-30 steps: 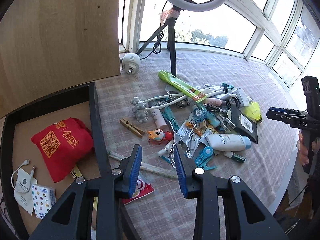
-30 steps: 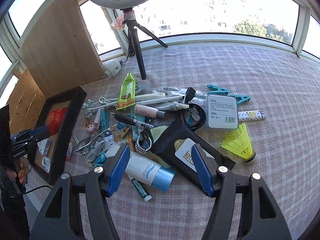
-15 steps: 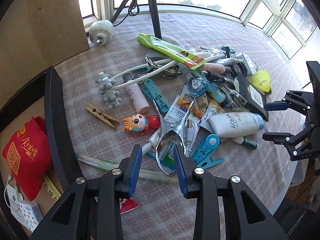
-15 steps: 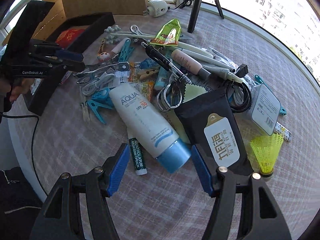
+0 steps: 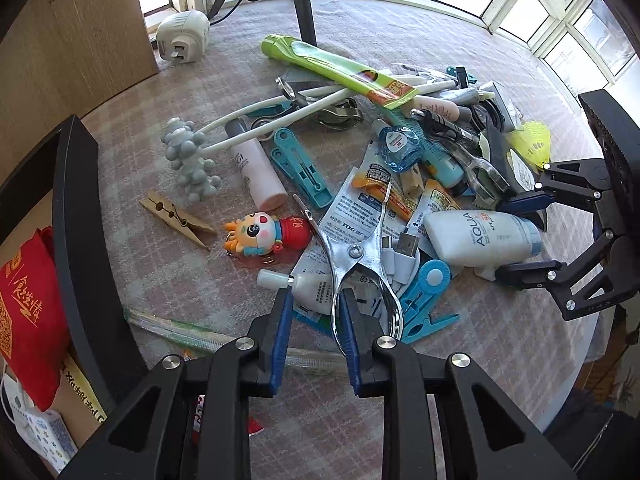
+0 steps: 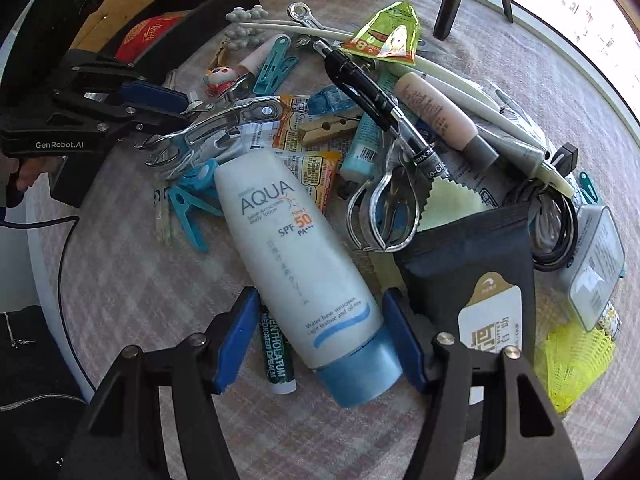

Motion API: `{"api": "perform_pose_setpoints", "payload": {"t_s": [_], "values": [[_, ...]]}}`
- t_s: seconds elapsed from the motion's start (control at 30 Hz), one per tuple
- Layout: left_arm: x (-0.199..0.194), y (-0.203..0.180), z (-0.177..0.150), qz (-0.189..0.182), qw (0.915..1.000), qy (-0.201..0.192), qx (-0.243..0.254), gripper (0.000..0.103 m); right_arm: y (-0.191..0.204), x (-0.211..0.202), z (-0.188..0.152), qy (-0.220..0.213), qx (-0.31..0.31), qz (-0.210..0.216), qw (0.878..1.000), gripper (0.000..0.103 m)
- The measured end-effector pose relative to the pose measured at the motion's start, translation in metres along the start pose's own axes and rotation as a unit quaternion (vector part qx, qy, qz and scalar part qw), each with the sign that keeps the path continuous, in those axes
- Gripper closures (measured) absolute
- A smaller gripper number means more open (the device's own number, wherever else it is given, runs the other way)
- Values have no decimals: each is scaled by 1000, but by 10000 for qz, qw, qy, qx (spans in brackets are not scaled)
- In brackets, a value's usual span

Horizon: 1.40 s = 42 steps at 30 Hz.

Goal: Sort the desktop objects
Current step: 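Grasp metal scissors with left gripper while right gripper grasps AQUA sunscreen bottle, then carry scissors and AQUA bottle into the black tray and release both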

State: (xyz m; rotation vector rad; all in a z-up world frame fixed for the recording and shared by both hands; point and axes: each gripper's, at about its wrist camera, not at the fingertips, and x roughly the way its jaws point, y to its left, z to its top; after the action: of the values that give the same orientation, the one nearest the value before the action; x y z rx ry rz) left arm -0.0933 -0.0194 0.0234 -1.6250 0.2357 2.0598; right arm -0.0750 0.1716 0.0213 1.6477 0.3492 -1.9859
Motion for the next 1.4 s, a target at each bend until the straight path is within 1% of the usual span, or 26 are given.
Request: {"api": "perform_pose_setpoints", "payload": {"t_s": [0.03, 0.07, 0.1, 0.23, 0.3, 0.5, 0.6, 0.7, 0.83, 1.03, 1.2, 1.4], "values": [[1, -1, -1, -24, 10000, 9, 9, 91, 1, -1, -1, -18, 1, 21, 10000, 48], [1, -2, -2, -44, 10000, -8, 2, 94, 1, -2, -3, -37, 11, 49, 10000, 51], [1, -2, -3, -63, 10000, -25, -5, 99, 2, -3, -5, -71, 42, 72, 9999, 53], [-4, -5, -8, -83, 9998, -151, -25, 99, 2, -14, -16, -293, 216, 110, 9993, 54], [-9, -6, -11, -133, 9996, -230, -58, 99, 2, -23, -21, -462, 345, 145, 9982, 54], [-30, -7, -21, -107, 9986, -493, -127, 99, 1, -50, -35, -911, 673, 123, 9935, 56], [-47, -5, -21, -91, 9977, -657, -161, 99, -2, -62, -36, -1105, 790, 86, 9907, 56], [-60, -4, -22, -32, 9960, -851, -255, 99, 4, -70, -29, -1325, 860, 97, 9874, 56], [-87, 10, -33, 111, 9921, -1160, -463, 99, 17, -85, -17, -1571, 809, 45, 9842, 56], [-134, 49, -68, 430, 9827, -1549, -924, 99, 56, -103, 14, -1897, 509, 157, 9804, 56], [-166, 95, -98, 840, 9702, -1776, -1418, 99, 94, -104, 53, -2014, 207, 335, 9787, 56], [-190, 157, -118, 1290, 9523, -1918, -1993, 99, 135, -90, 113, -2086, -214, 407, 9769, 58]]}}
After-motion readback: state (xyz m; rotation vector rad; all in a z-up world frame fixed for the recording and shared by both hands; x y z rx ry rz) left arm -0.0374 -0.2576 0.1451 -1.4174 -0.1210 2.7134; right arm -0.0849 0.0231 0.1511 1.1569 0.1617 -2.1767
